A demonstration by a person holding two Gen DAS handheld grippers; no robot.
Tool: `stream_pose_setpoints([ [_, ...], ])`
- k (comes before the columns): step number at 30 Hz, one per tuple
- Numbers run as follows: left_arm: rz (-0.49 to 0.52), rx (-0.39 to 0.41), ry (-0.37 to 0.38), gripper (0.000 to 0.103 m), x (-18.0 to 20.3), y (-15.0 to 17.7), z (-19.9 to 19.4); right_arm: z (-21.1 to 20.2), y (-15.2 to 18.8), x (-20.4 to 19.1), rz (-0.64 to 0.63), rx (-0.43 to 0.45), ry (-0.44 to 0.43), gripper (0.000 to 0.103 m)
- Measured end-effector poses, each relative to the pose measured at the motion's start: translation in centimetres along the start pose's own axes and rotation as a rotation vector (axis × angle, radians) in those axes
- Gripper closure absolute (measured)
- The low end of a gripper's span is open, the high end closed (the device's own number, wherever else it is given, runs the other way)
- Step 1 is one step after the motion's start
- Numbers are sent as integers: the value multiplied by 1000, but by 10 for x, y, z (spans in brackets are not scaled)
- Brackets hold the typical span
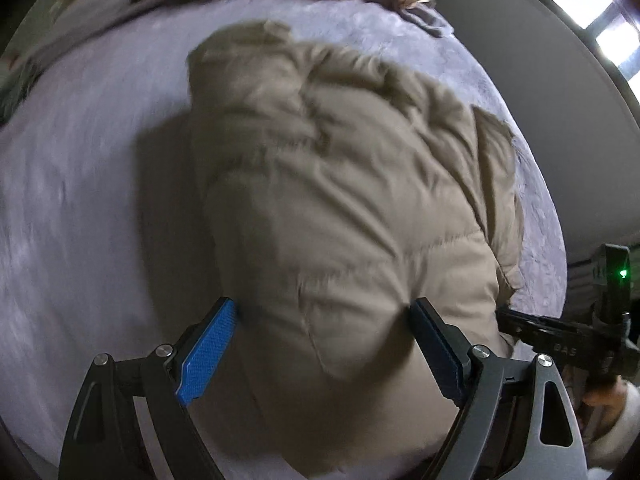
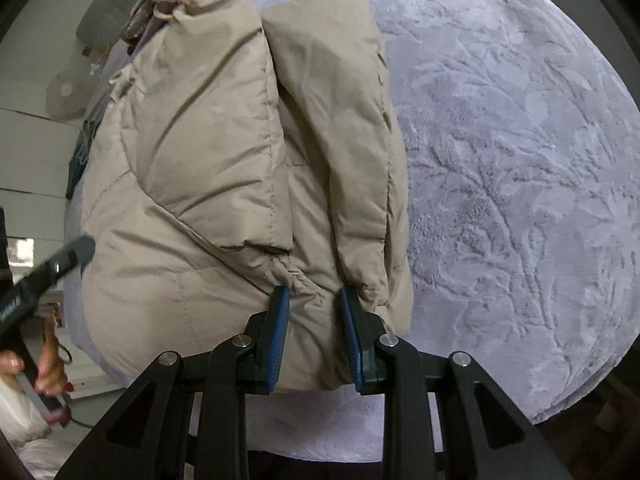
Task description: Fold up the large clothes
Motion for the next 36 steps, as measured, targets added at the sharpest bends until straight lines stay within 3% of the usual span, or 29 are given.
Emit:
stream_pose_setpoints([
  [9, 5, 8, 6, 14, -7, 9, -11, -12, -6, -21, 28, 33, 74, 74],
  [15, 24, 17, -1, 14, -20, 16, -24, -27, 9, -39, 49, 106, 104, 67],
  [17, 37, 20, -15, 0, -25, 18, -27, -29, 14, -45, 61, 127, 112, 65],
  [21, 52, 38, -18, 0, -34, 26, -34, -34, 20, -55, 86, 160, 127, 61],
  [29, 60, 48, -8, 0, -47, 28, -43, -51, 26, -69, 104, 223, 140, 43],
  [36, 25, 49, -7, 0, -50, 20, -39, -61, 19, -72, 84, 237, 130, 41],
])
Point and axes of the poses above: each gripper's, at about its wrist camera, not at the fingertips, and z roughly the way its jaws point, x to its right, y to its underside, the point moved 5 cm from there along z, roughly the way its jaws point, and after that the axes turned 4 degrees about z, right-handed, at the moved point
